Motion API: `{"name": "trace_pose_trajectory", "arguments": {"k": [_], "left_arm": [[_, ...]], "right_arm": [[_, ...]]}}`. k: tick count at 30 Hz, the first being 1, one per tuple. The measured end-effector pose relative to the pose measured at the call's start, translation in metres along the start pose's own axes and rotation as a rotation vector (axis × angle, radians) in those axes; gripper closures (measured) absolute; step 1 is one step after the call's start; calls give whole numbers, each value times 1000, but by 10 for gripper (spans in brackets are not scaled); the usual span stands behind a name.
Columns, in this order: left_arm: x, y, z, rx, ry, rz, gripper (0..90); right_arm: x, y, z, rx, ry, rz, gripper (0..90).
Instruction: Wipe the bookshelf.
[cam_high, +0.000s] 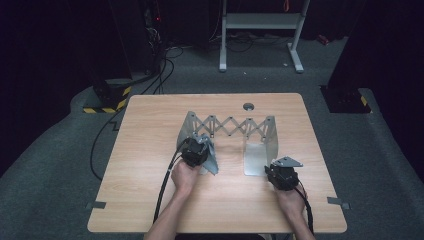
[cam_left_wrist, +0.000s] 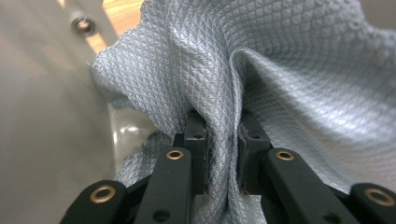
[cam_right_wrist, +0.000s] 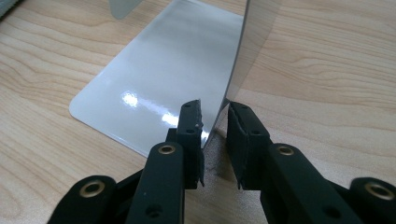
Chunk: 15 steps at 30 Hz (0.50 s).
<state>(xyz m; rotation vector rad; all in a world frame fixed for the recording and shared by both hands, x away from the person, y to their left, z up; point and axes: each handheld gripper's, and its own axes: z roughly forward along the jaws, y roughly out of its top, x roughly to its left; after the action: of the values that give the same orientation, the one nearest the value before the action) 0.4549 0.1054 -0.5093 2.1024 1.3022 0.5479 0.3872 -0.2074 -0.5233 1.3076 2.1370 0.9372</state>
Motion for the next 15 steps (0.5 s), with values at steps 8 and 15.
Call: {"name": "trace_pose_trajectory", "arguments": {"k": [8,15], "left_arm": [[3,8,7,3,6,-13,774],[3,15,13,-1,2,-24,774]], "right_arm": [[0,0,0,0,0,0,756],[0,0,0,0,1,-1,756]]}}
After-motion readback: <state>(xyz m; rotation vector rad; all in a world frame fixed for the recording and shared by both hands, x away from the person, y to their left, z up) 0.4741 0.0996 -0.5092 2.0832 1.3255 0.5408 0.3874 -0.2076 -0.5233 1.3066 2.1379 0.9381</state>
